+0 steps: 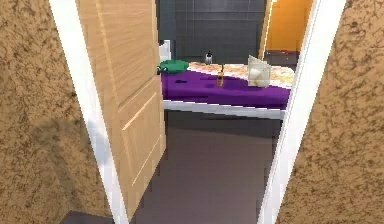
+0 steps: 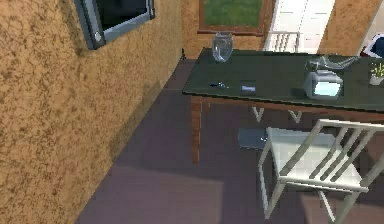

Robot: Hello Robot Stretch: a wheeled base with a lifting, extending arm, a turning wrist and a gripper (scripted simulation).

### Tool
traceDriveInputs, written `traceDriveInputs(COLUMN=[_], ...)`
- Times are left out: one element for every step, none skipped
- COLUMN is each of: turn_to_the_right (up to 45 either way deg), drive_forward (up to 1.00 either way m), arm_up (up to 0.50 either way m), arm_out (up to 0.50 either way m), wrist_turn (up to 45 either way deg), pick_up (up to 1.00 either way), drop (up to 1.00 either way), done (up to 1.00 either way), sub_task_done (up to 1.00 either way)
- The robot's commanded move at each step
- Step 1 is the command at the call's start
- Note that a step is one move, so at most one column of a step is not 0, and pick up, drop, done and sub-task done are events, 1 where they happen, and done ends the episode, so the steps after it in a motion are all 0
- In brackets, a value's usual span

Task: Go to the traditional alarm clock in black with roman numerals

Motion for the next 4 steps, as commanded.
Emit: traceDriveInputs(turn_to_the_right=[-12.0,0.0,15.0,0.0], drive_forward=[0.00,0.10,0.00,0.90], arm_up=[0.00,0.00,0.00,0.00], arm_out=[0.00,0.00,0.00,0.00], wrist_turn=[0.0,0.0,0.0,0.0], pick_up=[0.00,0.00,0.00,0.00], drop=[0.00,0.00,0.00,0.00], done=[0.00,0.00,0.00,0.00], sub_task_done=[0.00,0.00,0.00,0.00])
